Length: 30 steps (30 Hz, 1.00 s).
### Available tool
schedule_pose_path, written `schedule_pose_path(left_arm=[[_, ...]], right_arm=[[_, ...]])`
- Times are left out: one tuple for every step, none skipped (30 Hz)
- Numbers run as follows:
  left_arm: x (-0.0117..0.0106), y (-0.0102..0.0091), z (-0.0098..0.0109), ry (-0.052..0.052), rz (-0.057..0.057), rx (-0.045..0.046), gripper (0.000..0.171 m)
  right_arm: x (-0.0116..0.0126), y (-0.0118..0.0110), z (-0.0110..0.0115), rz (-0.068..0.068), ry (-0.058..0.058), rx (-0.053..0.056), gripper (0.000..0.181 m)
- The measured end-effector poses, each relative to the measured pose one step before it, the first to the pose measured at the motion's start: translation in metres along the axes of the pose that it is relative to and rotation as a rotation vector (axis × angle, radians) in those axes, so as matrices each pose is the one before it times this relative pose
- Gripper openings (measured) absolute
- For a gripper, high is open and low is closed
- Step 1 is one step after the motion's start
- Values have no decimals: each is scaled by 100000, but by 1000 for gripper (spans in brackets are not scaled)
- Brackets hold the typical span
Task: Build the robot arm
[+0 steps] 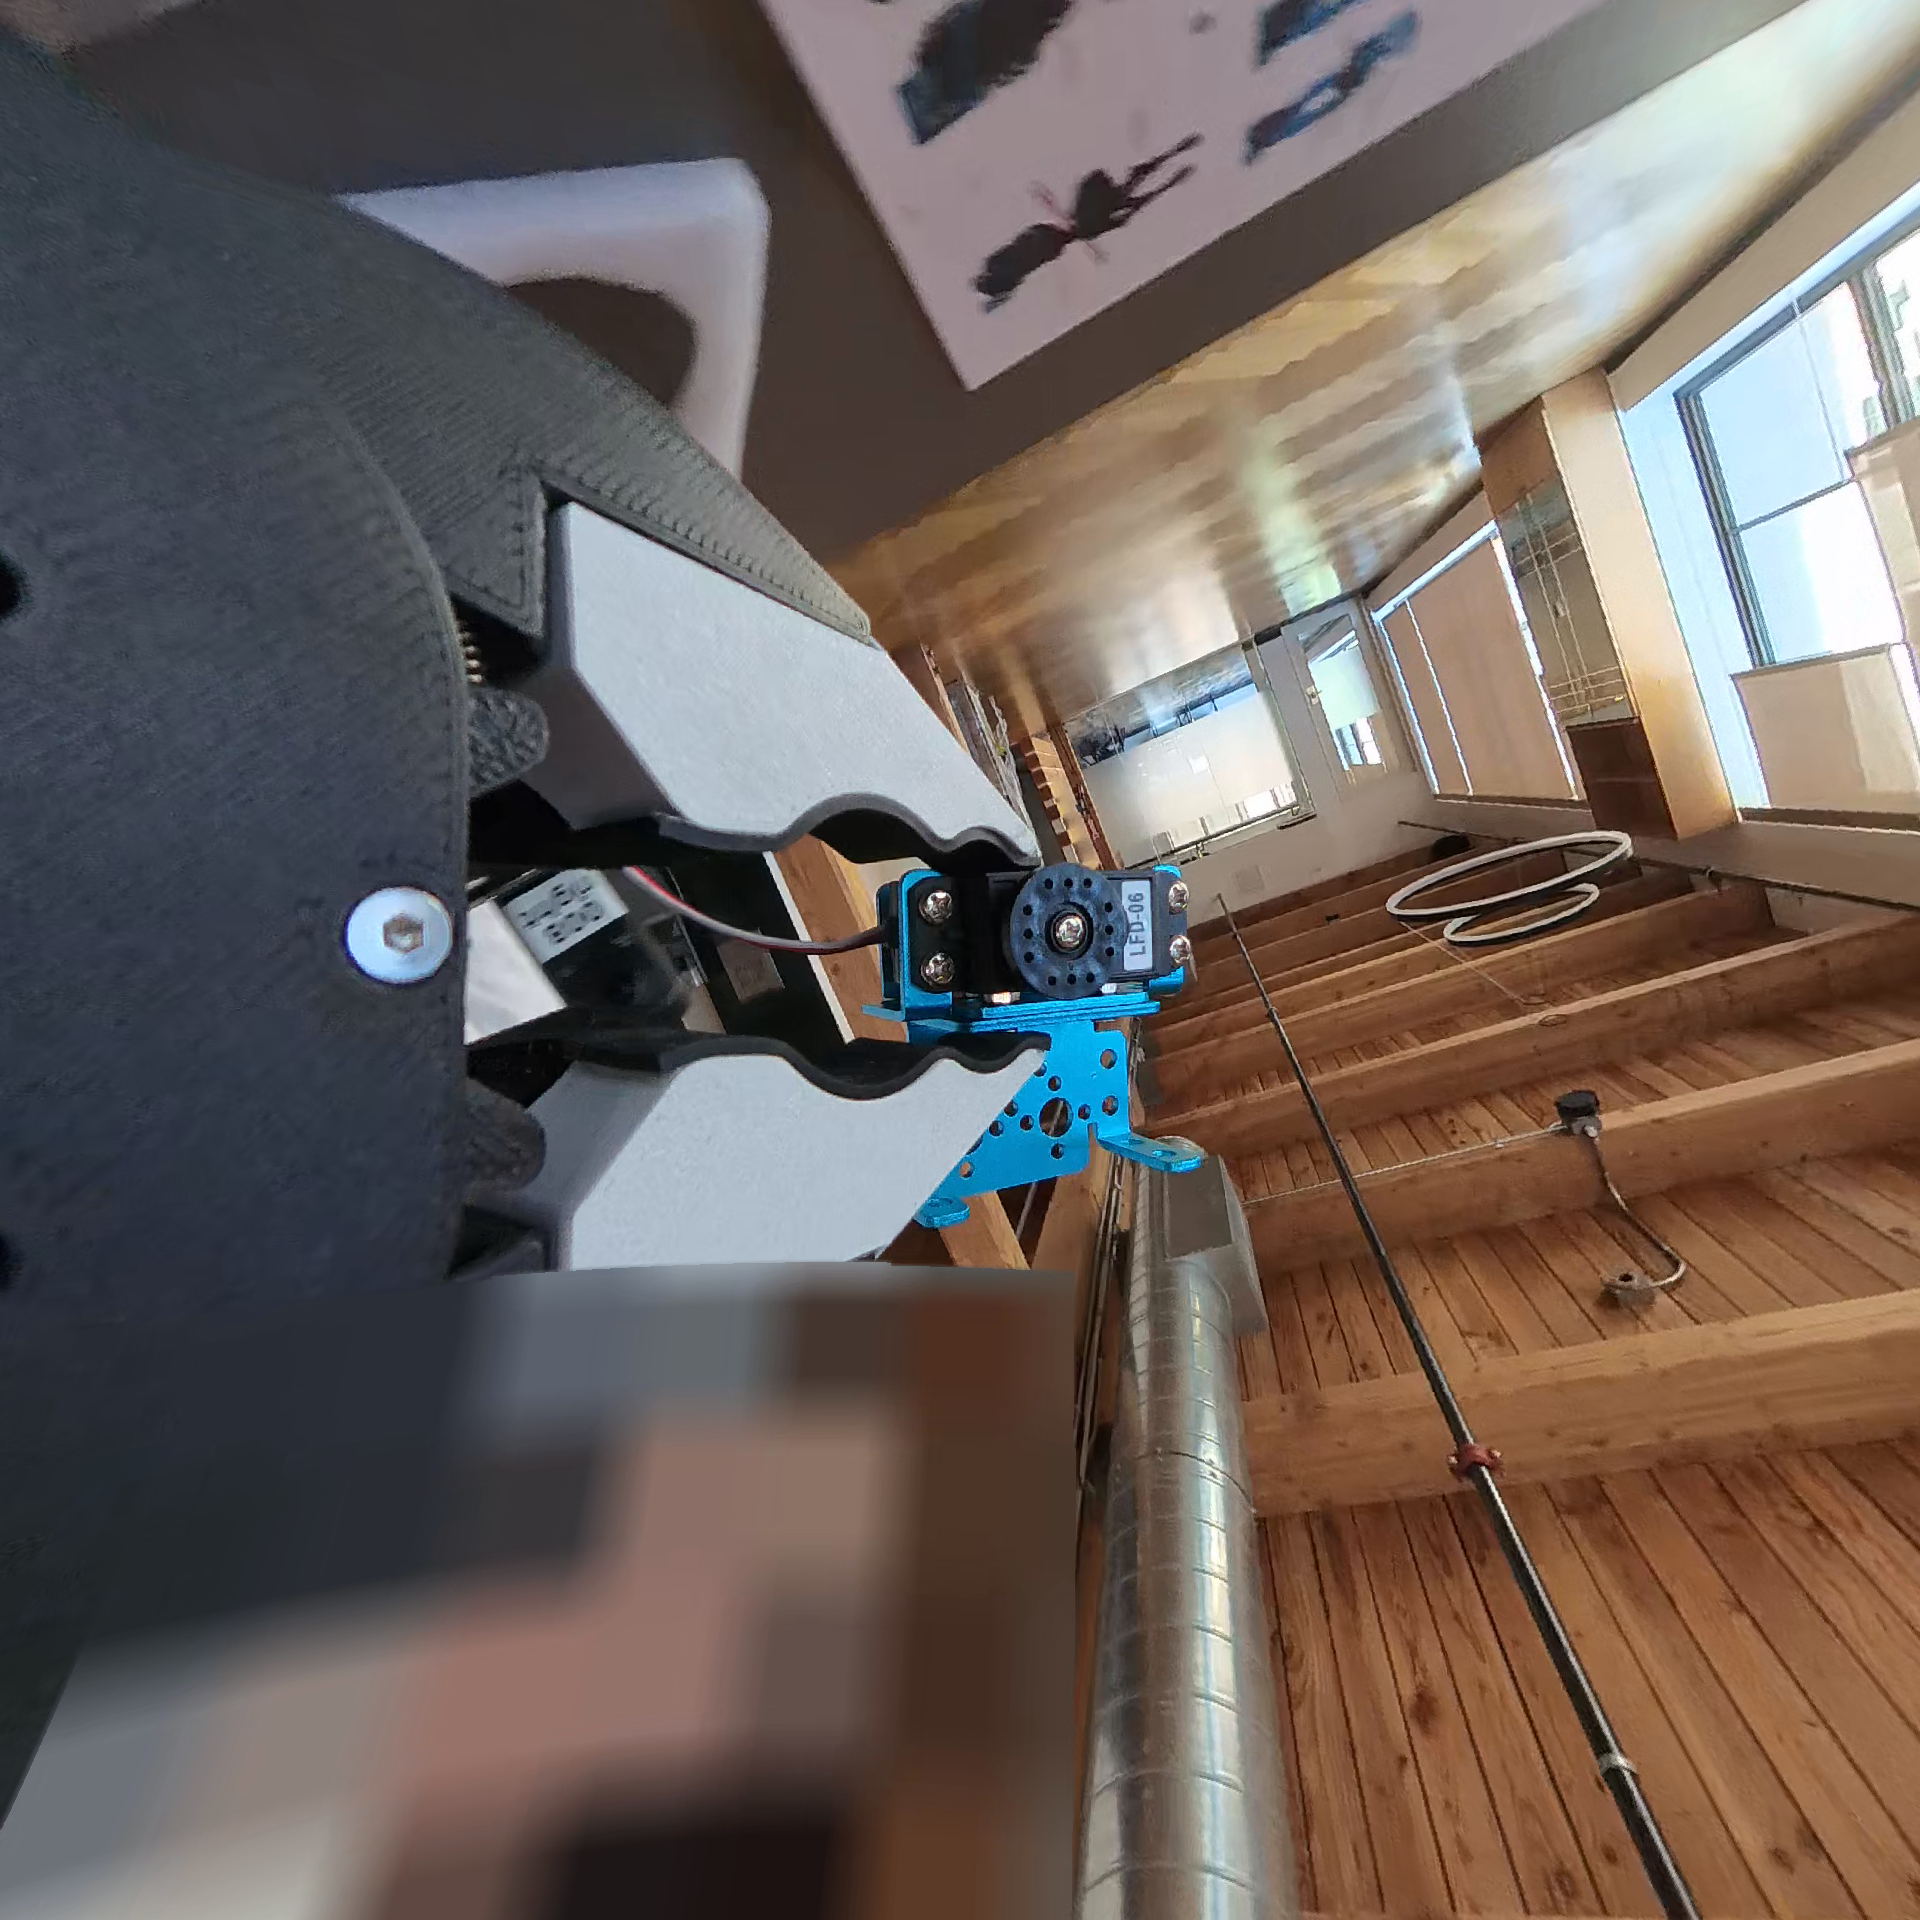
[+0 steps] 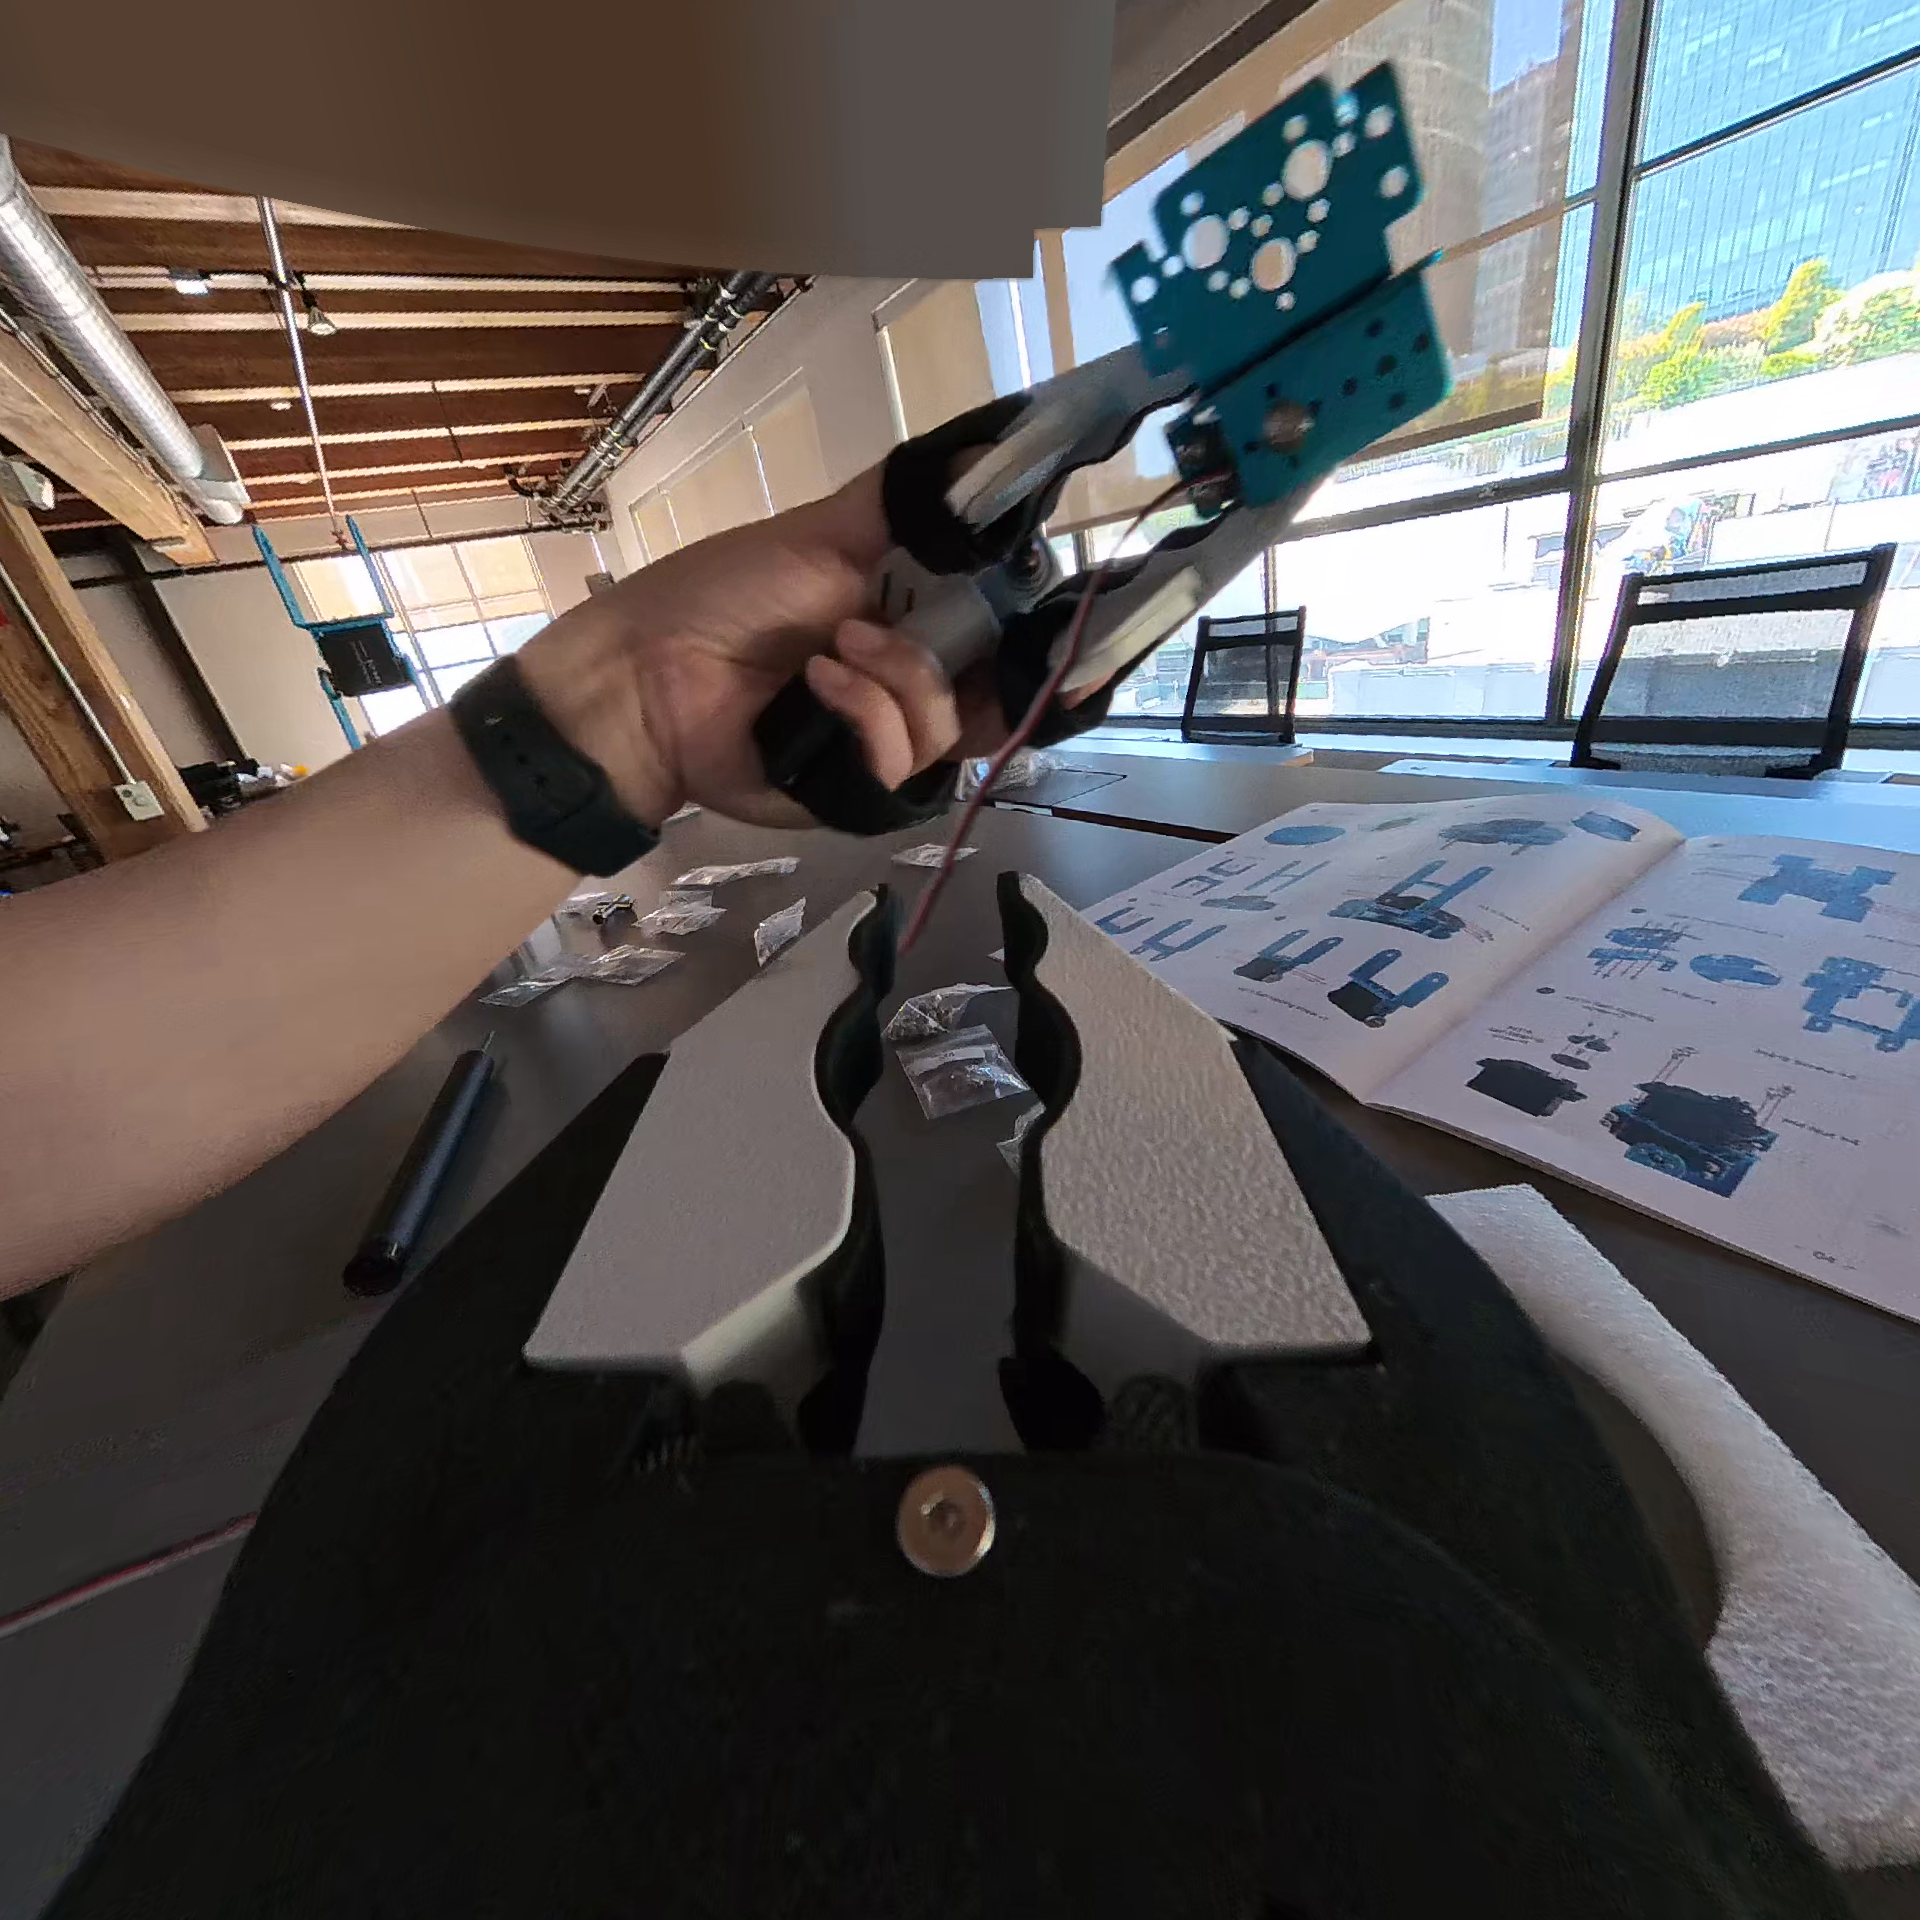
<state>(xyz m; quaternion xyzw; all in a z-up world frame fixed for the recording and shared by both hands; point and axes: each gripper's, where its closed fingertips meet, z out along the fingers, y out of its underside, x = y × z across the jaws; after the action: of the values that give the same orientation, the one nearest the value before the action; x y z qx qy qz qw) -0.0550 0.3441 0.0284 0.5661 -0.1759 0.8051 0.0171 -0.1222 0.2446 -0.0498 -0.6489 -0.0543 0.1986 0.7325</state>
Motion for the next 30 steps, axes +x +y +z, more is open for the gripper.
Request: schedule_pose_path(left_arm=[[-156,-432,505,-267,993,-183,29],[-173,-403,448,-164,1058,40,29],[-140,-350,381,103,807,186,29],[-130,-282,313,209,604,292,29],[-198,-205,221,-78,391,340,29],[-295,-185,116,-482,273,650,29],[-401,-189,33,-774,-123,1176,29],[-408,-152,-36,-414,-631,1392,29],[-381,-133,-76,133,-1098,1352,29],[-331,-50,-109,569,-1518,996,29],[-245,6,-108,981,-1435,565,29],[-173,86,-96,1083,-1199,-286,29],[-161,136,-88,620,-930,-1221,29],[-134,48,-81,67,-205,-1154,29],[-99,-60,-96,-349,423,-300,29],[-73,-103,-113,-342,811,294,29],[-67,-27,-106,-41,859,208,29],[-139,54,-110,66,206,-13,29],[-286,102,-33,-244,-1607,-169,29],[-95,205,-4,1037,-2476,-1110,29],[177,190,54,2548,-2138,-1444,29],[293,88,48,2680,-2159,-656,29],[294,-47,34,2121,-1228,415,29],[178,-44,-7,986,-513,562,29],[46,10,-17,-56,72,294,29],[-29,38,-28,-546,282,76,29],[-1,9,-15,-300,238,110,29],[35,-3,-15,27,128,221,29],[19,-12,-5,64,-142,198,29],[22,-12,-3,-15,98,180,29]], right_arm=[[-2,27,-30,-612,-38,-370,20],[26,-22,-41,-377,139,61,20],[23,-53,-40,-70,-3,292,19],[21,-10,-36,40,-110,-13,19],[43,10,-28,-156,57,-125,18],[76,14,-16,-276,273,-133,18],[72,-10,-5,-252,187,-106,18],[80,-23,-14,-158,173,24,18],[109,5,-24,230,328,-79,18],[105,32,-25,674,174,-109,18],[102,30,-20,1049,92,2,18],[93,64,8,1103,11,-153,18],[116,86,50,980,128,-336,18],[90,98,81,789,59,-354,18],[55,104,96,758,-28,-426,18],[17,110,92,748,-150,-447,18],[0,103,95,592,-196,-367,18],[-16,104,77,339,-234,-486,17],[22,98,61,320,76,-455,17],[-19,73,44,548,-104,-233,17],[-58,43,54,605,-421,-40,16],[-65,19,64,534,-416,11,16],[-68,80,82,411,-416,-230,16],[-46,144,73,505,-362,-706,16],[-39,165,57,481,-392,-887,15],[-21,117,1,445,-287,-610,15],[-2,18,-50,359,-201,-114,15],[10,-36,-87,205,-69,190,14],[48,-16,-88,121,131,46,14],[56,4,-75,62,165,-78,14]])
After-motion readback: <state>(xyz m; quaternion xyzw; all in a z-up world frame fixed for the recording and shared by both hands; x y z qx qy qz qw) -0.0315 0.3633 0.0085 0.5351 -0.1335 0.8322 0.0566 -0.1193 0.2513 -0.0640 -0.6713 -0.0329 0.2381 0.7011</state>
